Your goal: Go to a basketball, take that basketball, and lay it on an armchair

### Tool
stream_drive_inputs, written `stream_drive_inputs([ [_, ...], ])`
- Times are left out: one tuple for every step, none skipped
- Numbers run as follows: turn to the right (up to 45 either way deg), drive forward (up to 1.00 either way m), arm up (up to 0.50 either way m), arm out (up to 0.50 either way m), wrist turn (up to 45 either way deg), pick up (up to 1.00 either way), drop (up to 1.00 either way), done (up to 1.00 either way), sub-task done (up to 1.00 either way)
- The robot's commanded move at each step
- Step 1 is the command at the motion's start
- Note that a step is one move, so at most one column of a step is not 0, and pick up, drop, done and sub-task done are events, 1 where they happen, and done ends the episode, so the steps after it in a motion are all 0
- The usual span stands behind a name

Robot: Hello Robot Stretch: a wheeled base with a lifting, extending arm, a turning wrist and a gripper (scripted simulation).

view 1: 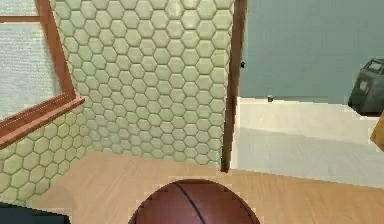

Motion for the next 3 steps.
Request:
stream_drive_inputs([
  [-30.0,0.0,0.0,0.0,0.0,0.0,0.0,0.0,0.0],
  [45.0,0.0,0.0,0.0,0.0,0.0,0.0,0.0,0.0],
  [45.0,0.0,0.0,0.0,0.0,0.0,0.0,0.0,0.0],
])
